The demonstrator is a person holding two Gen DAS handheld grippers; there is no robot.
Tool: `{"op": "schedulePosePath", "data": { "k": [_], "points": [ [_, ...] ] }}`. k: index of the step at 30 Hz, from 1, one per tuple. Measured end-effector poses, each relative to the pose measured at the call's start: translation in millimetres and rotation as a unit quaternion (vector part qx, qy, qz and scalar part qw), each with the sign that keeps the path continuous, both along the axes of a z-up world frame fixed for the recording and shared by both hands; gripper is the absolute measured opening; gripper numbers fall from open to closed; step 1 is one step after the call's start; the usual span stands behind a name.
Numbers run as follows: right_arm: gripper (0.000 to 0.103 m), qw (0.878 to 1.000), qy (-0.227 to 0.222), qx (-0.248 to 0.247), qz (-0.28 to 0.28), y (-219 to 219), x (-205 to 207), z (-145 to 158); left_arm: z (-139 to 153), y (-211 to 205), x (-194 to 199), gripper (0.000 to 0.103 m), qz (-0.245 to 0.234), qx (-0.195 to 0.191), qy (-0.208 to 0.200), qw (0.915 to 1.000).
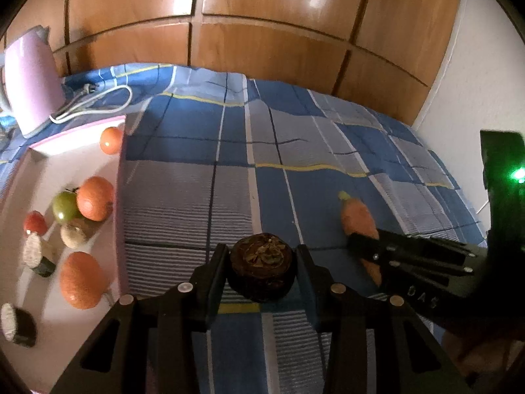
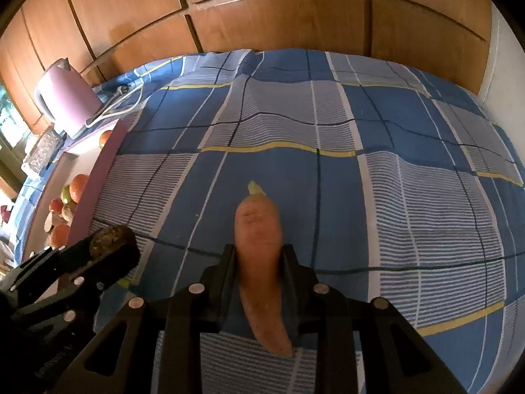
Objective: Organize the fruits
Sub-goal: 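Lift the dark fruit with the left tool while the right tool lifts the carrot, then carry the dark fruit with the left tool while the right tool carries the carrot over the tray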
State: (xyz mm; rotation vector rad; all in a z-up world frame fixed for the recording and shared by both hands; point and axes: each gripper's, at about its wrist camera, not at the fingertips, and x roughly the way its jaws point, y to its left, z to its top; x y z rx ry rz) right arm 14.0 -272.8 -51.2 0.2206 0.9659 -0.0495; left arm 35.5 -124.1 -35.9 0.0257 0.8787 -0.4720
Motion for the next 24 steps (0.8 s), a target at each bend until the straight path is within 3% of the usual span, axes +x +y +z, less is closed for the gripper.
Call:
{"op": "schedulePosePath", "data": {
  "k": [24],
  "points": [
    [0.028,0.998,-0.024,0.024,0.044,40.7,-6.7,25.6,38.1,58.1,-11.4,0.041,0.063,-0.017,-0.031,0.9974]
  ]
}}
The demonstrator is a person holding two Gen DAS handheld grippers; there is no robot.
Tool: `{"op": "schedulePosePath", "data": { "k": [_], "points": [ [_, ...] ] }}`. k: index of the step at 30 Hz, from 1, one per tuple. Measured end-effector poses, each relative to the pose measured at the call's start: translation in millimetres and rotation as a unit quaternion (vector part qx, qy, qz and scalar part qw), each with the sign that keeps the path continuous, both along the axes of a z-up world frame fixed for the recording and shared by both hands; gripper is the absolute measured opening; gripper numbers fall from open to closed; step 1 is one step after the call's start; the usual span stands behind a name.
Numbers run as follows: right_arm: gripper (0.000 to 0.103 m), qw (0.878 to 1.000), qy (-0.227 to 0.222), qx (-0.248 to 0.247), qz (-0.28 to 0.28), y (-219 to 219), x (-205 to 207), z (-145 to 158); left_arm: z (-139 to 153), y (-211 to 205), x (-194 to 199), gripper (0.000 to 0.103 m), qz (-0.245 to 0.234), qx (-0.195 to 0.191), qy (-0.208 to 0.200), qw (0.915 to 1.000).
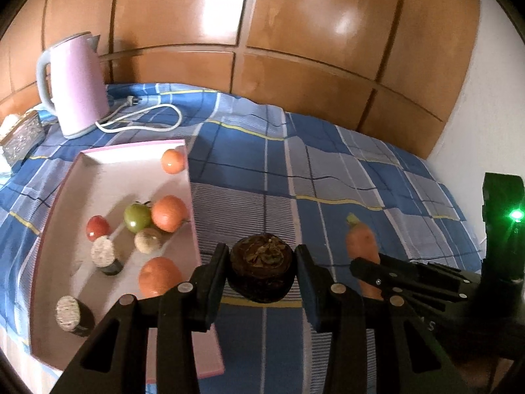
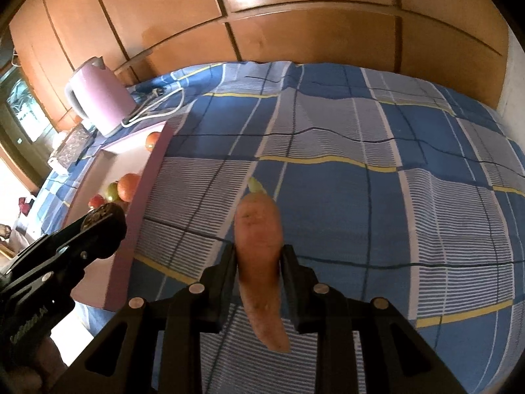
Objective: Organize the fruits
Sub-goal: 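Carry the dark fruit with the left tool while the right tool carries the carrot over the tray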
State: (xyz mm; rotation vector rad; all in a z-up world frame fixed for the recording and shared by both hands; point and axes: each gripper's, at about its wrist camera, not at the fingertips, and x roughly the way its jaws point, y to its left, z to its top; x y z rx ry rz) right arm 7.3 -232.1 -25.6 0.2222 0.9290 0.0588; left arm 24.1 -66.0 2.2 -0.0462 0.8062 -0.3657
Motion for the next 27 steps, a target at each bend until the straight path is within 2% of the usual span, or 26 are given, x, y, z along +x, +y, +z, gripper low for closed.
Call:
{"op": "schedulePosePath", "data": {
  "k": [15,27],
  "points": [
    [0.028,0.998,-0.007,0.03,0.047,32.6,3.2,16.2,4.2,55.0,4.1,0.041,0.06,-0.004,0.0,0.9982],
    [0.028,0.991,0.007,0.072,0.113,73.5,11.6,24.1,9.6,101.6,1.9,0.041,0.097,-0.002,-0.008,0.9952]
  ]
}}
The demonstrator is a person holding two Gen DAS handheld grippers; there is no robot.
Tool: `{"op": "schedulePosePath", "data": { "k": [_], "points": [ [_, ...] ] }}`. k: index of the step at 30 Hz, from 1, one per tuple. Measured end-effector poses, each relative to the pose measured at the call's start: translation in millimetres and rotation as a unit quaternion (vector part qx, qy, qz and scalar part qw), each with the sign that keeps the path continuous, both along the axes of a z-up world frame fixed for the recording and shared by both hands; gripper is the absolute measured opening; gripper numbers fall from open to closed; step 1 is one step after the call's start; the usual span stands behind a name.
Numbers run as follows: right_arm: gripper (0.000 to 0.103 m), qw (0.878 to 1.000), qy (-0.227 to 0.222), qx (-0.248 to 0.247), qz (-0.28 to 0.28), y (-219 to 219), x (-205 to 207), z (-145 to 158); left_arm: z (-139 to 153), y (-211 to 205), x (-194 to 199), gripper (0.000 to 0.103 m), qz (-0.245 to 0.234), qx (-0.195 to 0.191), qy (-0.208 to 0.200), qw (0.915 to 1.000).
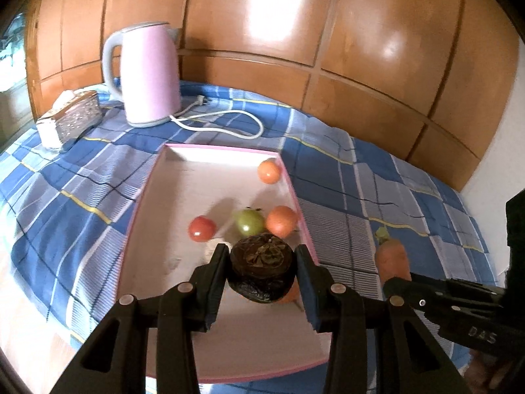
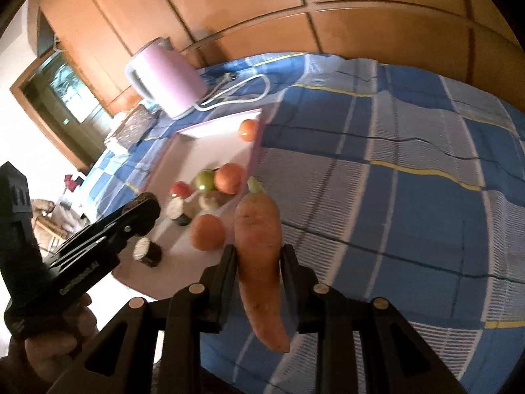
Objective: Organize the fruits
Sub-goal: 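Carry the dark fruit with the left tool while the right tool carries the carrot over the tray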
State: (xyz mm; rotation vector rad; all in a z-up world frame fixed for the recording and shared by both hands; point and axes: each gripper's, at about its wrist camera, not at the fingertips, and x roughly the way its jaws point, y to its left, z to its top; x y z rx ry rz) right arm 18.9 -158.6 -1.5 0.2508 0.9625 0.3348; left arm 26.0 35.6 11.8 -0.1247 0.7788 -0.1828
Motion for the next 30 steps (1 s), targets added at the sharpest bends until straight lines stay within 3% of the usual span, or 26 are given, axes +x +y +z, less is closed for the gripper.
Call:
{"op": "schedulePosePath", "data": {
  "k": [13,23,30],
  "points": [
    [0.028,0.996,0.041,0.048,0.056,50.3,24.4,-1.3,4.4,70.2,4.4,0.041,0.067,-0.029,0.003,0.9974],
    [0.028,0.992,0.076,0.085,0.053,80.1,49.7,-11.1,-4.0,74.6,26.2,0.041,0.07,-0.024,0.015,0.9972],
    [0.028,0.993,0.083,0.054,0.068,93.8,50.2,-26.1,-20.4,69.4,42.6,0.041,0.066,-0.012,0.034,0.9972]
  ]
}}
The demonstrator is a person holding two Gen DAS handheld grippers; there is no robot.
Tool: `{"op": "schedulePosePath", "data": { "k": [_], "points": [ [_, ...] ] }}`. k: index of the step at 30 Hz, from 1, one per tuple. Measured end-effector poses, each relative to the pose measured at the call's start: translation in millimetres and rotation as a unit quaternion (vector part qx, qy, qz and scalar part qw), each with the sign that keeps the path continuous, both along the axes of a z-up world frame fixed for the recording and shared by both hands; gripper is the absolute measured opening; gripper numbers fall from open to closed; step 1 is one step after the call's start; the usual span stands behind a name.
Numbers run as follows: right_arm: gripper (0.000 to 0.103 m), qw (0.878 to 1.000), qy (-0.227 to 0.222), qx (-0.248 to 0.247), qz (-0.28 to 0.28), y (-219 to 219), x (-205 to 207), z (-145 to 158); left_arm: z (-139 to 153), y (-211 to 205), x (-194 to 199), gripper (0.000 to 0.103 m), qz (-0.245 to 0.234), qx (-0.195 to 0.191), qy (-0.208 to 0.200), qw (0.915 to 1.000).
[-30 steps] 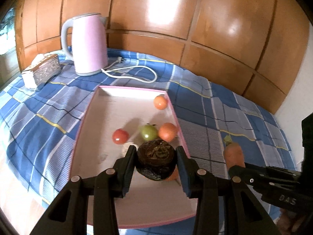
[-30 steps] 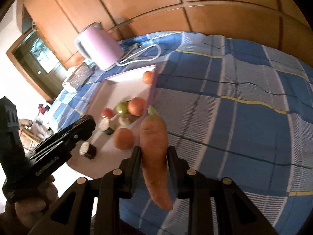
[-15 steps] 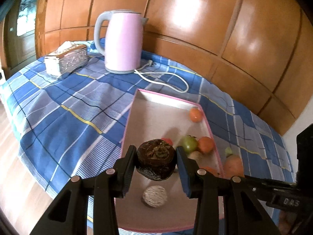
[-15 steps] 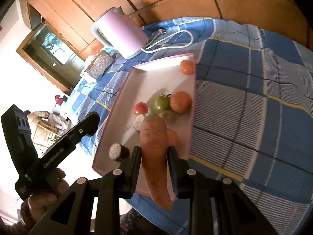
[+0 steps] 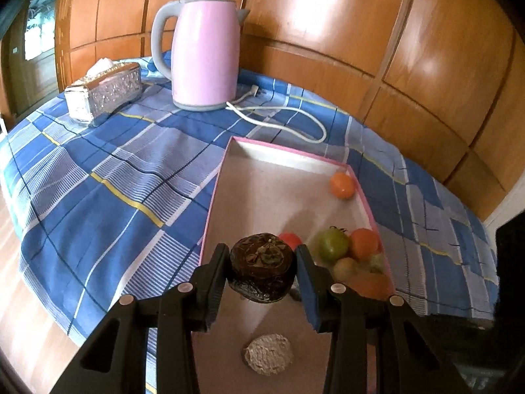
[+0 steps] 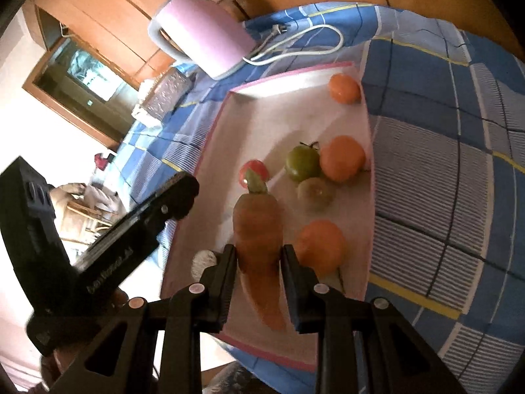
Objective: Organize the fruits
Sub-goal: 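Carry the dark fruit with the left tool while the right tool carries the carrot over the tray, then lower the dark fruit into the tray with the left tool while the right tool lowers the carrot, opening both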
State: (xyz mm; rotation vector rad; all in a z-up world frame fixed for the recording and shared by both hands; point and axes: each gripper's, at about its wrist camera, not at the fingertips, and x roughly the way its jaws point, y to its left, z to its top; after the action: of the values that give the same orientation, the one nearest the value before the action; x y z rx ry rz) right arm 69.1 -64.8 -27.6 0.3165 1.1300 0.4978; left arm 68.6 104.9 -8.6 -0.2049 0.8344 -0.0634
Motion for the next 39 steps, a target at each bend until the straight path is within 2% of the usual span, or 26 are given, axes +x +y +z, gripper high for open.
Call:
{"op": "schedulePosePath", "data": {
  "k": [12,14,16,30,34,39],
  "points": [
    [0.026,0.996,-0.048,-0.053,0.056,19.5,-16.2,5.2,-15.3,-4.4,9.6,0.041,0.001,0.012,0.023,0.9997],
    [0.022,0.995,-0.049,-0.063,0.067,25.9,-17.3,-0.3,-17.8,-5.9,10.1,0.041,0.003,0.018,0.027,0.9995],
    [0.022,0.994,-0.044,-0.076,0.065,27.8,-16.9,-6.4,-19.7,-7.0,10.4,0.042,0.007,0.026,0.031,0.9992],
    [0.022,0.995,-0.043,-0.081,0.046,16.5,-17.0,-12.1,-18.3,-12.5,3.1,0.042,0.009,0.036,0.027,0.9989],
    [0.022,0.992,-0.061,-0.097,0.048,18.9,-19.9,-9.2,-15.2,-13.0,0.1,0.052,0.012,0.038,0.021,0.999],
    [0.022,0.99,-0.068,-0.11,0.049,21.0,-21.2,-10.3,-9.8,-12.5,-3.8,0.053,0.014,0.036,0.014,0.9992]
  ]
}}
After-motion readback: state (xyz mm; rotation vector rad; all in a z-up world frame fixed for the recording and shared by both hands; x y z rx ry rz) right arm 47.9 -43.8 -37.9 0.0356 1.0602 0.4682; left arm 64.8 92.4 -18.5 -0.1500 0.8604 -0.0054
